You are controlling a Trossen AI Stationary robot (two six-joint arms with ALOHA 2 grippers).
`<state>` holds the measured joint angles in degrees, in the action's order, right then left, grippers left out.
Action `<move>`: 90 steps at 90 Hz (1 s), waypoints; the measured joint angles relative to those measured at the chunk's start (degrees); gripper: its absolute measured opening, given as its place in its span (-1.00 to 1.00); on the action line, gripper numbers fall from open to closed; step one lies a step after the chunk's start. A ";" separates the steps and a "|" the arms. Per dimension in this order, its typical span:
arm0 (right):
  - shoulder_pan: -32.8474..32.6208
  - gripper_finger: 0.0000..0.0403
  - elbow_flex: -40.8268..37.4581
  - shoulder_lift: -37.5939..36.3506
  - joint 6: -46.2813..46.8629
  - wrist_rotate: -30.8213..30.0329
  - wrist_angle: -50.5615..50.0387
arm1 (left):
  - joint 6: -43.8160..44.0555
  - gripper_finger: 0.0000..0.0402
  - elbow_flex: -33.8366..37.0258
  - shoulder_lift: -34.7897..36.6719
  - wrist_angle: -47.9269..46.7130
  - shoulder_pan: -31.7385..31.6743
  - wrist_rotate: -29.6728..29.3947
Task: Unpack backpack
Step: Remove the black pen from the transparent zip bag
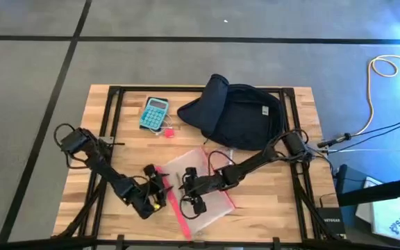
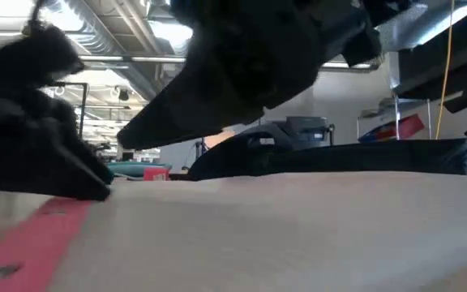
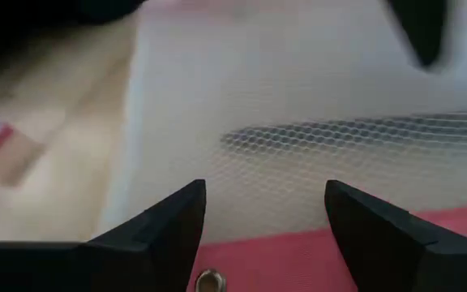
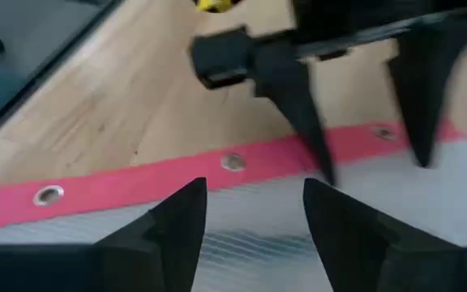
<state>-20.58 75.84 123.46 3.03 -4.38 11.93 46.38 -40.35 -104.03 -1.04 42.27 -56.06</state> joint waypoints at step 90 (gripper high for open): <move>6.36 -0.18 14.81 5.04 2.71 -0.99 -28.34 | 1.65 0.19 6.35 0.00 8.11 -1.65 -0.78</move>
<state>-14.22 90.65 128.51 5.74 -5.37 -16.41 48.03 -34.00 -104.03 7.08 40.62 -56.84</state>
